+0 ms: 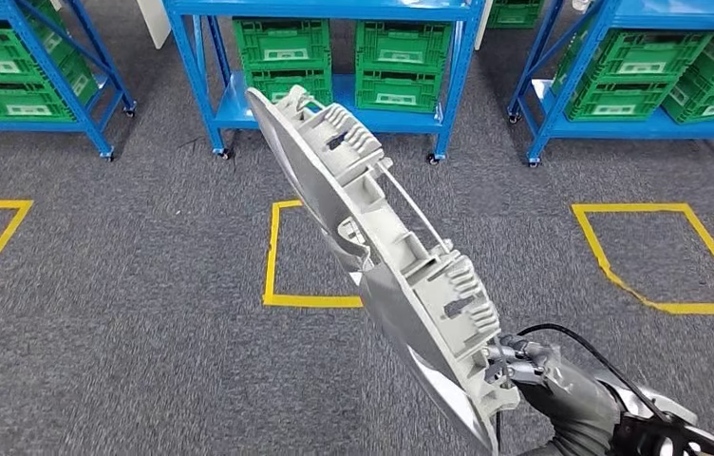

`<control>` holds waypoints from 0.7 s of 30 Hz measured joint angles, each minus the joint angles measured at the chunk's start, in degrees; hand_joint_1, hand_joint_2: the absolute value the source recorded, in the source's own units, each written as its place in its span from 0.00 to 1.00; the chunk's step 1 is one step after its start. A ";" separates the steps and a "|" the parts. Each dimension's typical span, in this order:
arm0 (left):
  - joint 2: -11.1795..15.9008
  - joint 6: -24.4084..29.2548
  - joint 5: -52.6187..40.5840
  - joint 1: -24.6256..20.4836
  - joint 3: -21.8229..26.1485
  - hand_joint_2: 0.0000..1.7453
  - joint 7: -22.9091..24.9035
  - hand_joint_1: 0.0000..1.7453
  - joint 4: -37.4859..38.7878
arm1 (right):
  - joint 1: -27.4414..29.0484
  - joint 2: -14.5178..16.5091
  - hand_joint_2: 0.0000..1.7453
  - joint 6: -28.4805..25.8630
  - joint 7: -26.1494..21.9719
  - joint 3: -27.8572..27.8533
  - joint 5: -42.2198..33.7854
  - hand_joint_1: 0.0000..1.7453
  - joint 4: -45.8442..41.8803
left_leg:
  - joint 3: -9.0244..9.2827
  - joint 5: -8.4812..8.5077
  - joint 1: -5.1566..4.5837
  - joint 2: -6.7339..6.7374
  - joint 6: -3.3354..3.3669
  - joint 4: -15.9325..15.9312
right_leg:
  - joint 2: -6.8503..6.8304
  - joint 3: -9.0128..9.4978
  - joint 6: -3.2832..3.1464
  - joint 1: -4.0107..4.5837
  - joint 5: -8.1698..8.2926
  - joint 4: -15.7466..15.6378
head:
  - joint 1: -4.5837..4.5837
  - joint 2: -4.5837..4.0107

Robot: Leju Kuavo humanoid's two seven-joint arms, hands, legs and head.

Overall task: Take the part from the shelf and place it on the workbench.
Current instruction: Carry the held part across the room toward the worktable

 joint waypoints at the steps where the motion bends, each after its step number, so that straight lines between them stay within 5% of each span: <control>1: -0.02 0.01 0.01 0.02 0.01 1.00 0.01 0.00 -0.03 | 0.35 -0.07 1.00 -0.03 -0.23 -0.08 0.07 0.99 0.01 | -0.96 0.79 -0.16 0.06 0.18 0.04 | 0.06 -1.00 -0.20 0.02 -2.44 4.03 | 0.04 0.00; 4: -0.05 0.02 0.02 0.06 0.02 1.00 0.01 0.00 -0.03 | 1.05 -0.10 1.00 -0.07 -0.53 -0.28 0.27 0.99 0.02 | -2.93 2.30 -0.52 0.13 0.35 0.11 | 0.12 -2.06 0.15 0.03 -4.97 11.16 | 0.02 0.00; 10: -0.05 0.02 0.04 0.07 0.01 1.00 0.01 0.00 -0.03 | 1.10 -0.10 1.00 -0.07 -0.56 -0.30 0.38 0.99 0.03 | -3.37 2.66 -0.58 0.15 0.34 0.12 | 0.12 -1.64 0.44 0.03 -4.50 11.47 | 0.02 0.00; 11: -0.06 0.05 0.10 0.08 0.01 1.00 0.01 0.00 -0.03 | 1.12 -0.10 1.00 -0.07 -0.59 -0.31 0.55 0.99 0.03 | -3.90 3.06 -0.64 0.16 0.30 0.16 | 0.12 -0.56 0.79 0.03 -3.54 10.64 | 0.03 0.00; 13: -0.09 0.18 0.38 0.13 -0.02 1.00 0.01 0.00 -0.03 | 1.16 -0.09 1.00 -0.07 -0.68 -0.33 0.97 0.99 0.04 | -5.59 4.34 -0.78 0.15 0.11 0.44 | 0.12 4.59 1.35 0.11 -0.98 4.78 | 0.05 0.00; 15: -0.12 0.53 1.14 0.64 -0.17 1.00 0.08 0.00 -0.31 | 1.21 0.04 1.00 -0.03 -0.85 -0.57 1.59 0.99 0.04 | -7.36 5.76 -0.77 0.07 -0.90 1.07 | 0.06 10.61 0.15 0.47 -0.46 -4.97 | -0.03 0.00; 17: -0.13 0.84 1.94 1.48 -0.40 1.00 0.22 0.00 -0.75 | 1.27 0.22 1.00 0.14 -1.04 -0.84 2.10 0.99 0.04 | -8.88 2.84 -0.49 0.01 -2.41 4.13 | -0.10 11.88 -1.75 0.63 -0.28 -9.73 | -0.23 0.00; 18: -0.11 0.89 2.19 1.78 -0.48 1.00 0.28 0.00 -0.92 | 1.29 0.30 1.00 0.27 -1.10 -0.88 2.18 0.99 0.04 | -9.67 -0.51 -0.27 -0.02 -3.02 7.32 | -0.19 10.88 -2.24 0.52 0.75 -9.66 | -0.29 0.00; 20: -0.11 0.89 2.39 1.86 -0.59 1.00 0.31 0.00 -1.05 | 1.29 0.32 1.00 0.54 -1.18 -0.90 2.20 0.99 0.05 | -10.78 -5.79 -0.05 -0.01 -3.64 15.18 | -0.21 9.06 -2.33 0.54 2.24 -9.40 | -0.35 0.00; 21: -0.11 0.89 2.45 1.86 -0.69 1.00 0.32 0.00 -1.09 | 1.28 0.32 1.00 0.66 -1.20 -0.91 2.21 0.99 0.05 | -10.66 -6.23 0.01 -0.01 -3.75 17.90 | -0.20 8.06 -2.25 0.55 2.94 -9.15 | -0.35 0.00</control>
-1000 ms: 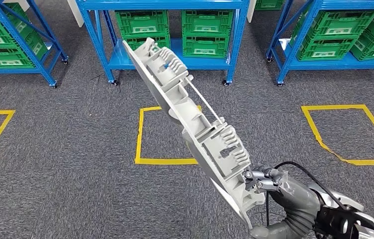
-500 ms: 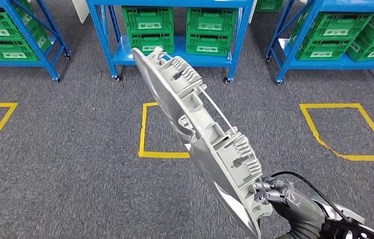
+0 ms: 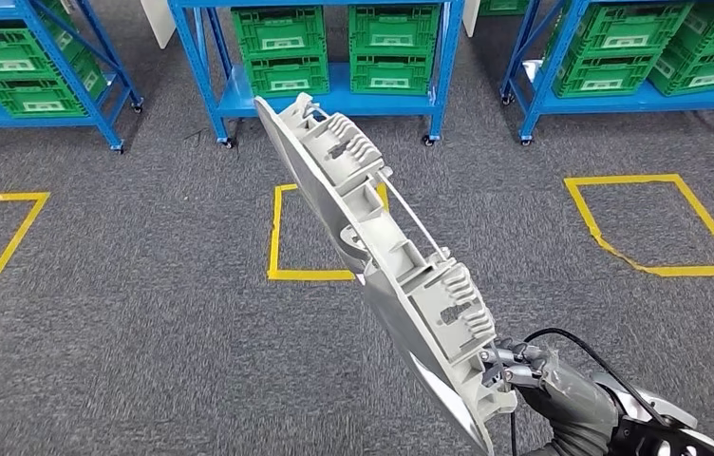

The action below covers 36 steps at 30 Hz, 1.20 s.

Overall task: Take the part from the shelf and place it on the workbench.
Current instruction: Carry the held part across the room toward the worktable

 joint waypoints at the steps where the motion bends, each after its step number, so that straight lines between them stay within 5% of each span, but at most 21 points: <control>1: 0.00 -0.01 0.04 0.00 -0.10 1.00 0.00 0.00 -0.04 | 0.00 0.00 1.00 0.13 -0.02 -0.01 0.01 0.99 0.01 | 0.92 0.89 0.04 0.00 0.01 1.00 | 0.01 -1.02 0.12 0.01 0.62 0.32 | -0.02 0.00; 3: 0.01 -0.02 0.21 0.02 -0.31 1.00 0.04 0.00 -0.22 | -0.04 0.00 1.00 0.34 -0.14 -0.01 -0.01 0.99 0.01 | 6.08 3.59 0.03 -0.04 0.45 -3.42 | 0.07 -2.99 0.39 0.08 1.74 1.01 | -0.03 0.00; 5: 0.10 0.01 0.53 0.08 -0.49 1.00 0.18 0.00 -0.66 | -0.16 0.00 1.00 0.46 -0.45 0.00 -0.04 0.99 0.00 | 13.00 3.02 -0.18 -0.10 1.28 -12.56 | 0.07 -4.22 0.86 0.31 2.73 1.44 | 0.01 0.00; 7: 0.17 0.04 0.86 0.22 -0.75 1.00 0.31 0.00 -1.06 | -0.46 0.00 1.00 0.55 -0.85 0.01 -0.08 0.99 -0.02 | 15.99 1.59 -0.59 -0.08 2.02 -17.70 | -0.07 -4.61 1.57 0.33 3.78 1.32 | 0.02 0.00; 10: 0.13 0.01 1.15 0.55 -1.01 1.00 0.43 0.00 -1.43 | -0.91 0.02 1.00 0.85 -1.08 0.03 -0.16 0.99 -0.04 | 14.90 3.03 -0.67 0.17 3.26 -18.82 | -0.07 -5.46 2.24 0.12 3.89 1.82 | 0.05 0.00; 12: 0.08 -0.09 1.38 0.70 -1.21 1.00 0.59 0.00 -1.73 | -1.21 -0.01 1.00 1.08 -1.03 0.05 -0.23 0.99 -0.05 | 13.62 4.47 -0.47 0.33 3.97 -19.21 | 0.14 -7.40 1.66 0.02 -0.17 6.24 | 0.20 0.00; 14: 0.03 -0.12 1.84 0.92 -1.44 1.00 0.96 0.00 -1.97 | -1.51 -0.04 1.00 1.17 -0.86 0.10 -0.40 0.99 -0.05 | 11.97 5.80 -0.58 0.35 4.17 -19.15 | 0.25 -9.75 1.42 -0.02 -4.76 13.94 | 0.31 0.00; 16: -0.01 0.03 2.47 1.12 -1.73 1.00 1.46 0.00 -2.23 | -1.97 -0.05 1.00 1.17 -0.55 0.19 -0.64 0.99 -0.02 | 10.30 7.11 -0.66 0.37 4.07 -18.98 | 0.27 -10.23 2.37 -0.12 -4.99 19.04 | 0.33 0.00; 17: -0.02 0.20 2.82 1.19 -1.86 1.00 1.75 0.00 -2.37 | -2.34 -0.06 1.00 1.16 -0.31 0.26 -0.74 0.99 0.00 | 9.47 7.70 -0.66 0.39 3.94 -18.77 | 0.27 -9.01 3.05 -0.18 -3.63 18.63 | 0.35 0.00; 19: -0.04 0.50 3.43 1.27 -2.06 1.00 2.17 0.00 -2.58 | -3.18 -0.08 1.00 1.15 0.17 0.51 -0.92 0.99 0.03 | 8.04 8.46 -0.73 0.39 3.55 -17.98 | 0.25 -3.46 3.75 -0.23 -1.49 11.84 | 0.35 0.00; 21: -0.04 0.78 3.87 1.32 -2.18 1.00 2.38 0.00 -2.73 | -4.00 -0.08 1.00 1.15 0.65 0.83 -1.11 0.99 0.02 | 6.81 8.87 -0.92 0.38 3.05 -16.79 | 0.28 1.91 3.12 -0.11 -2.44 3.76 | 0.38 0.00; 22: -0.03 0.92 4.10 1.34 -2.21 1.00 2.40 0.00 -2.78 | -4.34 -0.08 1.00 1.14 1.01 1.03 -1.19 0.99 0.02 | 6.35 9.11 -0.99 0.38 2.73 -16.36 | 0.32 3.04 2.63 0.05 -3.24 1.65 | 0.36 0.00; 25: -0.01 1.25 4.81 1.40 -2.27 1.00 2.40 0.00 -2.91 | -5.34 -0.06 1.00 1.10 2.47 1.69 -1.01 0.99 0.01 | 5.47 8.91 -0.73 0.30 1.63 -15.28 | 0.39 2.53 1.02 -0.01 -3.38 0.76 | 0.30 0.00; 28: 0.00 1.28 5.20 1.41 -2.27 1.00 2.19 0.00 -2.92 | -6.33 -0.07 1.00 0.98 3.32 2.32 0.14 0.99 0.01 | 2.47 3.00 -0.26 0.16 0.46 -7.26 | -0.07 1.71 -0.30 -0.04 -2.45 0.72 | 0.04 0.00; 30: 0.00 1.19 5.28 1.35 -2.20 1.00 1.96 0.00 -2.80 | -6.72 -0.08 1.00 0.84 3.40 2.75 1.35 0.99 0.02 | 0.22 -0.21 -0.03 0.16 0.02 -0.43 | -0.55 1.00 -0.58 0.19 -1.93 0.79 | -0.02 0.00; 32: 0.00 1.14 5.28 1.27 -2.14 1.00 1.75 0.00 -2.60 | -7.10 -0.11 1.00 0.79 3.43 3.18 2.34 0.99 0.02 | 1.60 0.62 0.04 0.22 0.11 -0.69 | -1.08 0.58 -0.53 0.41 -1.60 0.90 | -0.03 0.00; 36: 0.10 1.31 5.30 0.84 -2.09 1.00 1.33 0.00 -2.36 | -8.22 -0.14 1.00 0.80 3.47 4.00 3.09 0.99 -0.02 | 10.61 4.93 -0.77 2.66 2.08 -14.93 | -2.69 0.79 -0.14 1.02 -1.24 0.91 | 0.03 0.00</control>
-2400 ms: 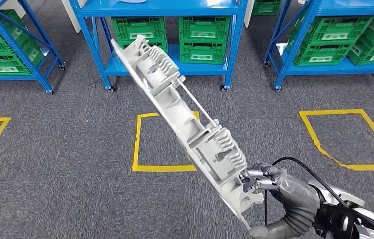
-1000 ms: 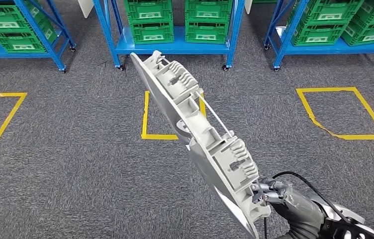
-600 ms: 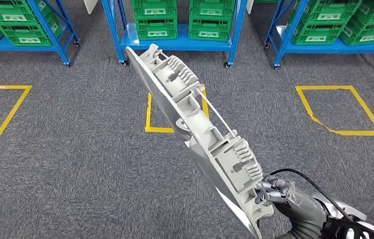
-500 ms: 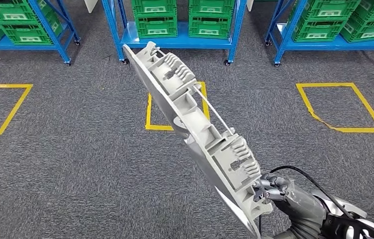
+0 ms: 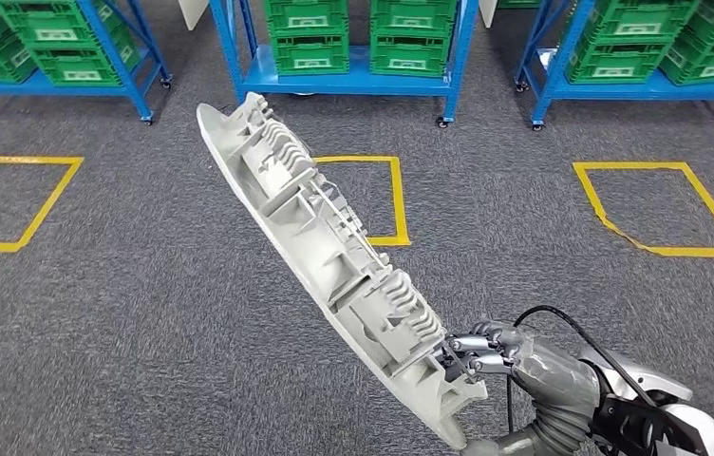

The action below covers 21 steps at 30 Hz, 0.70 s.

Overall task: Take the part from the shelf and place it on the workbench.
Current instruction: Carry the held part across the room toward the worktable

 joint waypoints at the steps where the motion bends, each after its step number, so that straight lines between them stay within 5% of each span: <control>1: 0.04 0.09 0.02 -0.13 0.01 1.00 -0.05 0.00 0.04 | -0.29 0.01 1.00 0.03 0.02 0.15 0.07 0.99 -0.01 | 0.56 -0.02 -0.30 0.49 0.43 -1.32 | -0.48 -0.05 0.21 0.05 0.11 -0.03 | -0.03 0.00; 3: 0.08 0.40 -0.03 -0.22 0.07 1.00 -0.11 0.00 0.16 | -0.87 0.04 1.00 0.15 0.12 0.47 0.27 0.99 -0.03 | 0.42 0.44 -0.48 -0.05 1.02 -2.03 | -1.40 -0.15 0.69 0.13 0.25 -0.17 | -0.14 0.00; 5: -0.02 0.77 -0.26 -0.35 0.15 1.00 -0.20 0.00 0.29 | -1.52 0.08 1.00 0.26 0.36 0.74 0.62 0.99 -0.09 | 0.64 1.40 -0.15 -0.99 1.65 -3.31 | -0.52 -0.88 0.89 0.10 -0.64 1.15 | -0.09 0.00; 8: -0.18 0.82 -0.74 -0.86 0.17 1.00 -0.93 0.00 0.72 | -2.02 0.11 1.00 0.31 0.89 1.18 1.19 0.99 -0.15 | 0.17 2.48 0.19 -2.59 2.10 -4.07 | 2.53 -5.82 0.77 -0.44 -5.16 11.31 | 0.01 0.00; 10: -0.20 0.10 -0.99 -1.17 0.17 1.00 -2.19 0.00 1.30 | -2.02 0.12 1.00 0.33 1.16 1.42 1.56 0.99 -0.15 | -0.36 2.76 0.27 -3.93 1.93 -3.89 | 2.99 -8.59 1.44 -0.88 -6.65 16.86 | 0.01 0.00; 11: -0.20 -0.71 -0.96 -1.34 0.28 1.00 -2.70 0.00 1.71 | -2.02 0.06 1.00 0.36 1.21 1.48 1.67 0.99 -0.15 | -0.56 2.81 0.36 -4.62 1.80 -3.67 | 3.06 -8.37 2.10 -1.14 -5.98 16.38 | 0.02 0.00; 14: -0.17 -3.07 -0.87 -2.03 1.02 1.00 -3.05 0.00 2.95 | -2.23 -0.22 1.00 0.42 0.95 1.55 1.56 0.99 -0.12 | -1.52 2.47 0.65 -6.65 1.01 -2.04 | 4.70 -3.33 3.91 -1.99 -1.41 5.65 | 0.09 0.00; 16: -0.14 -3.91 -1.00 -2.52 1.80 1.00 -3.10 0.00 3.62 | -2.44 -0.36 1.00 0.43 0.65 1.61 1.45 0.99 -0.09 | -2.63 2.21 0.63 -7.61 0.16 -0.88 | 5.75 -1.89 3.38 -2.03 -0.28 2.04 | 0.13 0.00; 18: -0.13 -4.25 -1.09 -2.80 2.85 1.00 -3.15 0.00 4.30 | -2.63 -0.43 1.00 0.47 0.55 1.77 1.51 0.99 -0.06 | -3.38 2.39 0.79 -8.21 -0.55 -0.55 | 5.21 -2.21 2.25 -1.85 -0.10 2.15 | 0.13 0.00; 21: -0.11 -4.10 -1.19 -3.18 4.13 1.00 -3.15 0.00 5.13 | -3.13 -0.45 1.00 0.60 0.58 2.01 1.66 0.99 -0.03 | -4.92 0.48 0.97 -5.86 -1.40 2.67 | 3.92 -2.26 1.29 -2.00 0.29 2.02 | -0.13 0.00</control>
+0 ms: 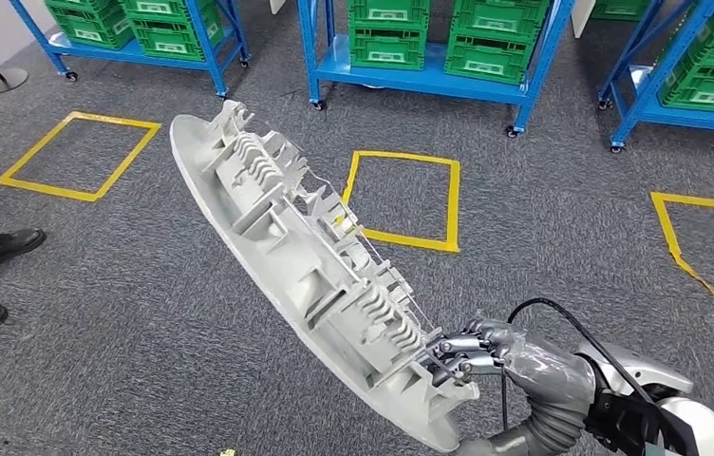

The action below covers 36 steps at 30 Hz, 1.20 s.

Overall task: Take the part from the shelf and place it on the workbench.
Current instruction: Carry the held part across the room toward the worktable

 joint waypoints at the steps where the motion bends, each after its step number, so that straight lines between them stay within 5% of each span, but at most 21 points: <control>1: 0.01 0.01 0.05 -0.26 0.27 1.00 0.00 0.00 0.22 | -0.21 0.00 1.00 0.05 0.00 0.07 0.01 0.99 0.00 | -1.39 -1.75 0.02 1.34 -0.26 3.10 | -0.52 -0.02 -0.17 0.11 0.02 0.00 | -0.14 0.00; 3: 0.00 -0.12 0.13 -0.80 0.60 1.00 0.00 0.00 0.73 | -0.67 0.05 1.00 0.21 0.00 0.32 0.02 0.99 0.05 | -5.04 -5.22 0.12 2.67 -0.61 10.83 | -1.71 -0.14 -0.32 0.35 -0.01 0.02 | -0.30 0.00; 5: 0.00 -0.46 0.16 -1.01 0.78 1.00 0.00 0.00 1.24 | -1.20 0.12 1.00 0.47 0.01 0.70 0.02 0.99 0.17 | -6.22 -5.45 0.15 3.03 -0.55 13.42 | -3.00 -0.20 -0.34 0.58 -0.04 0.02 | -0.30 0.00; 8: 0.03 -1.45 0.22 -1.35 1.28 1.00 -0.07 0.00 1.70 | -2.22 0.16 1.00 0.78 -0.09 1.26 -0.03 0.99 0.27 | -0.62 -0.77 -0.24 4.98 0.46 2.98 | -4.74 -0.08 -0.31 1.00 -0.10 0.00 | -0.29 0.00; 11: 0.08 -3.21 0.43 -2.00 2.20 1.00 -0.53 0.00 2.14 | -3.04 0.19 1.00 0.83 -0.47 1.52 -0.16 0.99 0.40 | 1.99 0.50 -1.07 6.71 1.53 -2.66 | -6.29 -0.04 0.03 1.38 -0.18 -0.14 | -0.21 0.00; 13: 0.04 -4.03 0.84 -2.12 2.94 1.00 -0.96 0.00 2.45 | -3.39 0.24 1.00 0.83 -0.69 1.80 -0.20 0.99 0.54 | 2.02 0.98 -1.01 5.53 2.04 -3.25 | -6.93 0.11 0.51 1.32 -0.22 -0.34 | -0.23 0.00; 15: -0.02 -4.69 1.69 -2.29 3.61 1.00 -1.24 0.00 2.77 | -3.60 0.23 1.00 0.83 -0.87 2.04 -0.18 0.99 0.62 | 2.49 1.78 -0.70 4.28 2.67 -4.30 | -4.76 -0.63 0.70 1.11 -1.25 1.33 | -0.02 0.00; 17: -0.08 -5.35 2.76 -2.70 4.03 1.00 -1.28 0.00 3.19 | -3.64 0.16 1.00 0.81 -1.11 2.29 -0.14 0.99 0.72 | 2.55 2.25 -0.62 2.90 3.04 -4.74 | -1.78 -3.85 0.37 0.94 -4.21 7.89 | 0.31 0.00; 19: -0.09 -5.71 3.50 -2.92 4.36 1.00 -1.10 0.00 3.58 | -3.61 0.13 1.00 0.79 -1.34 2.61 -0.11 0.99 0.86 | 2.35 2.34 -0.75 1.32 3.15 -4.67 | -0.93 -7.52 0.38 0.95 -6.61 15.09 | 0.43 0.00; 20: -0.09 -5.76 3.84 -2.91 4.48 1.00 -0.99 0.00 3.75 | -3.61 0.14 1.00 0.79 -1.40 2.78 -0.11 0.99 0.94 | 2.32 2.35 -0.80 0.49 3.17 -4.59 | -0.83 -8.11 0.68 0.94 -6.51 16.04 | 0.43 0.00; 23: -0.08 -5.78 4.86 -2.74 4.65 1.00 -0.65 0.00 3.99 | -3.74 0.15 1.00 0.78 -1.44 3.28 -0.09 0.99 1.03 | 2.22 2.21 -0.77 -2.08 2.94 -4.01 | 0.75 -3.82 1.86 0.65 -1.84 6.39 | 0.45 0.00; 26: -0.04 -6.14 5.71 -2.28 4.65 1.00 0.09 0.00 4.01 | -4.14 0.27 1.00 0.74 -1.49 3.72 -0.04 0.99 1.03 | 1.40 2.03 -0.95 -3.89 2.17 -3.22 | 2.61 -0.99 0.96 0.80 0.33 0.14 | 0.44 0.00; 28: 0.04 -6.40 6.03 -1.74 4.68 1.00 0.54 0.00 3.82 | -4.43 0.39 1.00 0.68 -1.50 3.93 0.05 0.99 1.04 | 0.92 2.09 -0.86 -4.67 1.66 -3.09 | 1.60 -0.99 0.17 0.88 0.50 0.14 | 0.43 0.00; 30: 0.14 -6.81 6.37 -1.30 4.72 1.00 0.97 0.00 3.50 | -4.78 0.49 1.00 0.54 -1.48 4.08 0.11 0.99 1.08 | 0.11 1.08 -0.86 -2.82 1.04 -1.44 | 0.50 -0.80 -0.50 0.63 0.55 -0.04 | 0.18 0.00; 33: 0.29 -7.41 6.67 -1.33 4.70 1.00 1.40 0.00 3.07 | -5.03 0.50 1.00 0.28 -1.67 4.13 -0.04 0.99 1.15 | -4.95 -3.77 -0.53 2.06 0.01 8.47 | -1.44 -0.61 -1.23 0.76 0.34 -0.08 | -0.36 0.00; 35: 0.31 -7.72 6.62 -1.34 4.64 1.00 1.51 0.00 3.02 | -5.06 0.48 1.00 0.20 -1.78 4.14 -0.10 0.99 1.31 | -7.87 -5.12 -0.17 2.99 -0.29 13.63 | -2.91 -0.62 -1.33 0.91 0.20 -0.07 | -0.38 0.00; 36: 0.31 -7.88 6.58 -1.35 4.61 1.00 1.53 0.00 3.02 | -5.08 0.46 1.00 0.18 -1.81 4.15 -0.11 0.99 1.41 | -7.68 -4.23 -0.07 3.20 -0.27 12.99 | -3.62 -0.58 -1.32 0.96 0.13 -0.07 | -0.38 0.00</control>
